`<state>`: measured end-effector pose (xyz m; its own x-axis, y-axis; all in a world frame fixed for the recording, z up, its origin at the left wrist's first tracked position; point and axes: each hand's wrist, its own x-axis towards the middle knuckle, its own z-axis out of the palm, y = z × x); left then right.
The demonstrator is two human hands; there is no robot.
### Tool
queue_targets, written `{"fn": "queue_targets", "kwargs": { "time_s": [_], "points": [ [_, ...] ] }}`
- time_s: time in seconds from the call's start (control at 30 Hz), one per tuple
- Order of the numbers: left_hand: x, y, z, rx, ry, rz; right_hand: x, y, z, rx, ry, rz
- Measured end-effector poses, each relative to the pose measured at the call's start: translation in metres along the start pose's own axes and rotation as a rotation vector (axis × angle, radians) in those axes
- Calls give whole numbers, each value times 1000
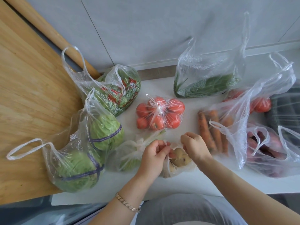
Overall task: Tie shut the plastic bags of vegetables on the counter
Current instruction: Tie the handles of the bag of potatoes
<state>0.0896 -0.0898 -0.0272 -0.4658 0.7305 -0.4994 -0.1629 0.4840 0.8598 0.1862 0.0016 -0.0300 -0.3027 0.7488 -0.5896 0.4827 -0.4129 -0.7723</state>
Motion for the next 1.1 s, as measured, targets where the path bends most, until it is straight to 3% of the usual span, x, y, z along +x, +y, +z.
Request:
{"fn": "queue_targets", "kwargs": {
  "time_s": [0.2,0.37,0.57,0.8,0.93,1.1],
  "points": [
    [1,0,-1,-124,27,-60,2,7,-3,151,-25,86],
    [3,-2,-1,-184,-8,-110,1,16,1,115,-63,23],
    [11,0,-2,-84,-87,-135,-6,20,5,155,-210,-22],
    [17,0,-4,147,-111,-39,-6,17,-2,71,-383,-17],
    [15,-8,0,349,-105,91,-9,20,0,-170,-226,-100],
    [17,-13,0,301,-103,66,-9,27,4,-269,-151,-129]
  ]
}}
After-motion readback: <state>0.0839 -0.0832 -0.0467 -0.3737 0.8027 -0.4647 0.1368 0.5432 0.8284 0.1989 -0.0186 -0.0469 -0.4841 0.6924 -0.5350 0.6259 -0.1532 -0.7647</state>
